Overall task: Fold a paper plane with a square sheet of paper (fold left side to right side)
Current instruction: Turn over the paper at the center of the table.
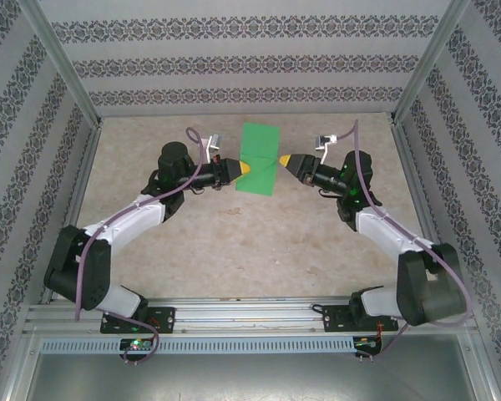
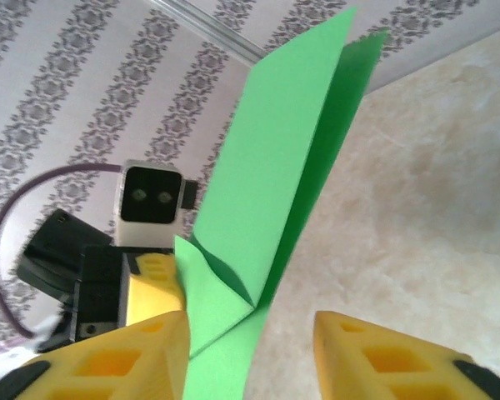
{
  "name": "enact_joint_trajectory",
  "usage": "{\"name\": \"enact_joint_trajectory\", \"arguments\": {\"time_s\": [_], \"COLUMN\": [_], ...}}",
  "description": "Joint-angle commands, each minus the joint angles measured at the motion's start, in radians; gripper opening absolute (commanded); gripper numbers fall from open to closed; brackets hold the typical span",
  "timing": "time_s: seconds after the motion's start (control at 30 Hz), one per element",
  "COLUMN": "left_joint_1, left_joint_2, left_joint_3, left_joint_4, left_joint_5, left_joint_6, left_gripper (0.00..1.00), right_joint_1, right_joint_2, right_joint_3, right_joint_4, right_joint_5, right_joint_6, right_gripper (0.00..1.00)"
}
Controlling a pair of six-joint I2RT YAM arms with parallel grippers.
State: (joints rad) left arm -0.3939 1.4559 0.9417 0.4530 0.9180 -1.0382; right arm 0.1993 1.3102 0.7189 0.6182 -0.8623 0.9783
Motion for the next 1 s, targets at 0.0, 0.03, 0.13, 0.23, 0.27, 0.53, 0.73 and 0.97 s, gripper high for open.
{"name": "enact_joint_trajectory", "arguments": {"time_s": [0.0,0.03,0.13,0.23,0.27,0.53,0.73,0.97], "left_joint_1": [-0.011,-0.012,-0.026,-0.079,-0.106,-0.355,-0.508,-0.54], "left_joint_2": [-0.076,-0.092,-0.117,-0.102,-0.082,0.096,0.303,0.542], "left_joint_3": [0.085,0.117,0.213,0.309,0.346,0.529,0.648,0.737], "left_joint_4": [-0.422,-0.554,-0.894,-1.147,-1.224,-1.577,-1.72,-1.657], "left_joint_5": [-0.095,-0.155,-0.367,-0.597,-0.673,-1.229,-1.501,-1.442], "left_joint_6": [0.257,0.324,0.469,0.568,0.591,0.492,0.301,0.063], "left_gripper": [0.0,0.0,0.0,0.0,0.0,0.0,0.0,0.0], "right_joint_1": [-0.02,-0.029,-0.044,-0.055,-0.059,-0.066,-0.085,-0.111], "right_joint_2": [-0.079,-0.106,-0.178,-0.229,-0.242,-0.275,-0.291,-0.312], "right_joint_3": [-0.006,-0.003,0.005,0.005,0.004,-0.001,-0.006,-0.022], "right_joint_4": [-0.276,-0.364,-0.598,-0.746,-0.785,-0.945,-0.986,-0.993], "right_joint_5": [0.059,0.098,0.269,0.434,0.488,0.711,0.766,0.744], "right_joint_6": [-0.207,-0.253,-0.385,-0.455,-0.466,-0.473,-0.462,-0.458], "right_gripper": [0.48,0.52,0.62,0.71,0.74,0.9,0.96,0.97]}}
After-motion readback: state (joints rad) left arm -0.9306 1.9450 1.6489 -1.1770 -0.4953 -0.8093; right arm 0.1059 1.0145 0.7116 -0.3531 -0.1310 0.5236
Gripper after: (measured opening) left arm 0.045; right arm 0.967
